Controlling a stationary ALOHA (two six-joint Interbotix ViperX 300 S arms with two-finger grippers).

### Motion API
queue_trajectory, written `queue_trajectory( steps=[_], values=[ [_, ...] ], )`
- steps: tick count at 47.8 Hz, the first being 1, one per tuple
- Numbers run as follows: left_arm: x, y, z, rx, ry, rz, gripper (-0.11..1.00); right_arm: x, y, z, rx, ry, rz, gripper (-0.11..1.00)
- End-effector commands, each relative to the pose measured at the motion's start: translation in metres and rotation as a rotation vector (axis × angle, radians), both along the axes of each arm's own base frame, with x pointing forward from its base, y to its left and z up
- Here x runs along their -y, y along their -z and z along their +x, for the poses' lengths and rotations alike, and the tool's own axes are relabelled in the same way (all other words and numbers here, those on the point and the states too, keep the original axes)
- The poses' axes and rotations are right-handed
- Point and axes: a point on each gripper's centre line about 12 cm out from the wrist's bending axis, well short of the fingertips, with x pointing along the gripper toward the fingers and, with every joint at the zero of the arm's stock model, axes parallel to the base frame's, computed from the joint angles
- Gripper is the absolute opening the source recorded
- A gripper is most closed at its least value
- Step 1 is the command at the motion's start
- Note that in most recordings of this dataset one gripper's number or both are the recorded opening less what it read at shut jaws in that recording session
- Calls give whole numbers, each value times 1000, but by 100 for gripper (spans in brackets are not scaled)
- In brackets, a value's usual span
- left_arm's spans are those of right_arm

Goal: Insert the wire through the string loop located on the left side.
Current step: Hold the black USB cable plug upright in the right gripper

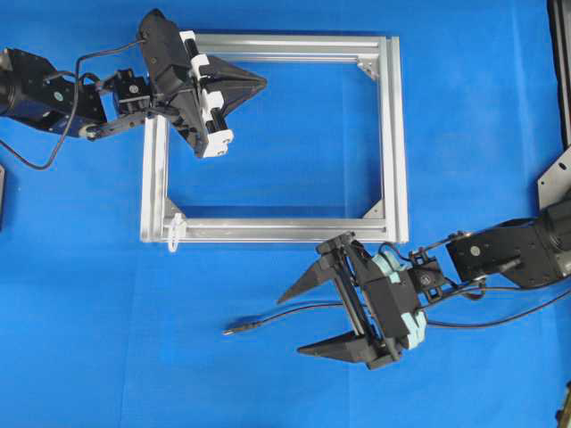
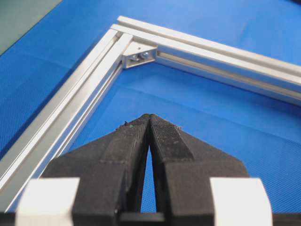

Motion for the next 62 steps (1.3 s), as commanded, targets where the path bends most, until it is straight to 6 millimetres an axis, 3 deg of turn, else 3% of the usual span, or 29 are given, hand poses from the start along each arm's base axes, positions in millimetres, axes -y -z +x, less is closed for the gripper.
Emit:
queue_trajectory(
  steps=[1,13,27,45,57,62],
  values=[
    [1,-15,3,42,5,14,0,-2,-11,5,25,5,12,89],
    [1,-14,2,38,5,11,0,-1,6,13,-29,44,26,90],
    [1,-13,1,37,5,10,0,1,44,29,-115,115,49,90],
    [2,-13,2,38,6,8,0,1,62,32,-158,139,62,88],
    [2,-13,1,36,6,8,0,0,64,32,-159,135,59,76],
    [2,-13,2,36,6,8,0,0,63,33,-157,131,53,63]
  ],
)
